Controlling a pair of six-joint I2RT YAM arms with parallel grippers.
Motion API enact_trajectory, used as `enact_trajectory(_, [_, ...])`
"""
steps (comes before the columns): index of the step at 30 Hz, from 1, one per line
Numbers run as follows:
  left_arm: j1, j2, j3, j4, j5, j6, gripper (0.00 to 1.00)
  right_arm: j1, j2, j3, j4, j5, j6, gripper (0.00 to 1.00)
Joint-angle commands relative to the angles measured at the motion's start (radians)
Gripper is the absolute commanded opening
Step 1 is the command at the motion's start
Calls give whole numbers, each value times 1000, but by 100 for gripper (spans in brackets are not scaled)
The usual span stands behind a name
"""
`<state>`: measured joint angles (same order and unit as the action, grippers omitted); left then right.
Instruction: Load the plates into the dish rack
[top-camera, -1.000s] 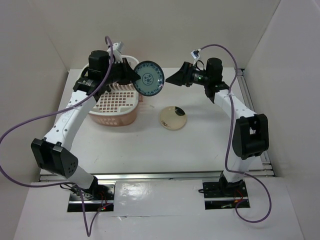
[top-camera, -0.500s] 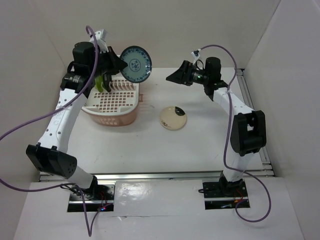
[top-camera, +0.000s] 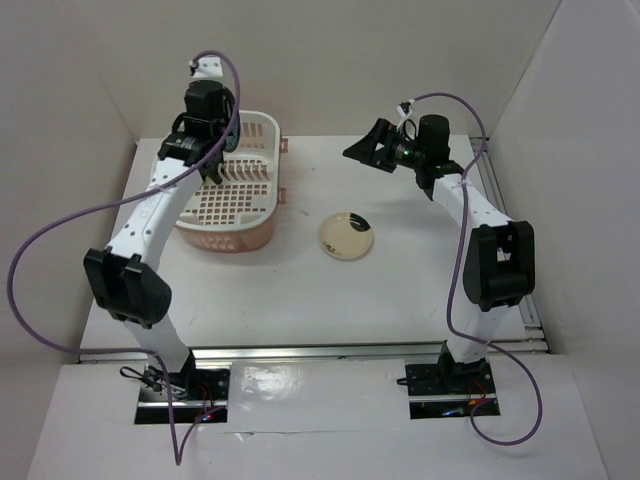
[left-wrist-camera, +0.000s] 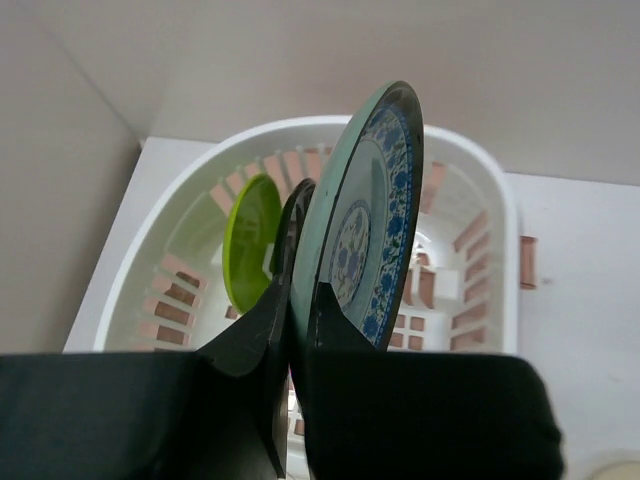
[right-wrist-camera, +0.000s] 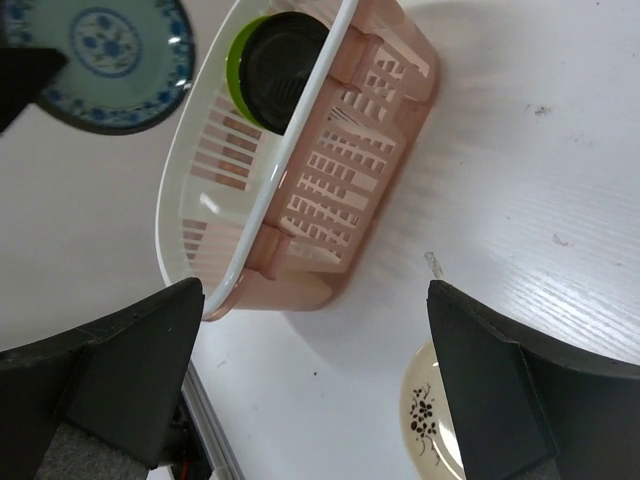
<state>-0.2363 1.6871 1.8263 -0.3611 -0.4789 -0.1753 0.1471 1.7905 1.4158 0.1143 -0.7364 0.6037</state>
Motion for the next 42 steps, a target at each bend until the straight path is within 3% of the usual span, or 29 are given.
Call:
enact_trajectory(1, [-15,84,11,126,-185,129,0,5,-6,38,-5,11,-16,100])
enact_trajectory(15, [-24,290,94,261,-257,258,0,5,47,48,27,-31,22,100])
enact_trajectory(42, [25,405,77,255,-164,184,0,5,150,107,96,-115,74,100])
